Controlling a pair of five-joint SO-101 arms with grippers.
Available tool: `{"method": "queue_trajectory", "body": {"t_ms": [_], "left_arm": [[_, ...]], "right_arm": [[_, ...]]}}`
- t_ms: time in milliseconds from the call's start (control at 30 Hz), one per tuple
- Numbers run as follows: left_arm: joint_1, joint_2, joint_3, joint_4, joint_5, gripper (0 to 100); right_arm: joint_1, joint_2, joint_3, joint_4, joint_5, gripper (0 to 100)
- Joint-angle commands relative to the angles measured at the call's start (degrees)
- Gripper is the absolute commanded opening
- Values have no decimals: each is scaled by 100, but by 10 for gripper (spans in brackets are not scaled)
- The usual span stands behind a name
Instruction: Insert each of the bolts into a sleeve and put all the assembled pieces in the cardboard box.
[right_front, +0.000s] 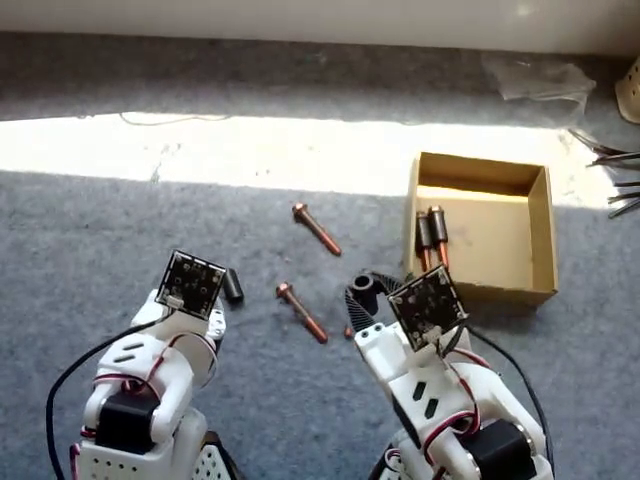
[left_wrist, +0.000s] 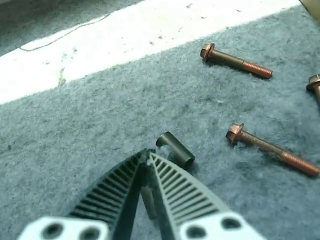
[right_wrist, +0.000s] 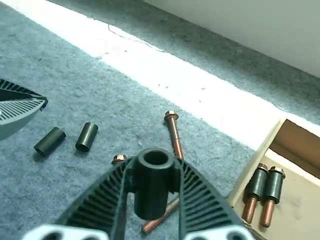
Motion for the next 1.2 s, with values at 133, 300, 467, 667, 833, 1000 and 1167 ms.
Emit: {"method": "queue_trajectory", "body": {"t_ms": [133, 300, 467, 667, 833, 1000, 1167], "left_arm": [[127, 2360, -1314, -607, -9, 8], [523, 3996, -2193, -844, 229, 7], [892, 5226, -3090, -844, 1143, 7], [1130, 6255, -3670, -844, 1916, 8], [1191, 7108, -4453, -958, 3235, 43], [1604, 8180, -5288, -932, 3684, 82], [1851, 9332, -6325, -932, 4431, 52]], "right_arm": [[66, -637, 532, -479, -308, 4], [84, -822, 769, -505, -334, 4], [453, -804, 1165, -760, -343, 4], [884, -804, 1701, -1138, -334, 4], [681, -804, 1763, -1138, -316, 4], [637, -804, 1763, -1112, -308, 4], [637, -804, 1771, -1024, -308, 4]]}}
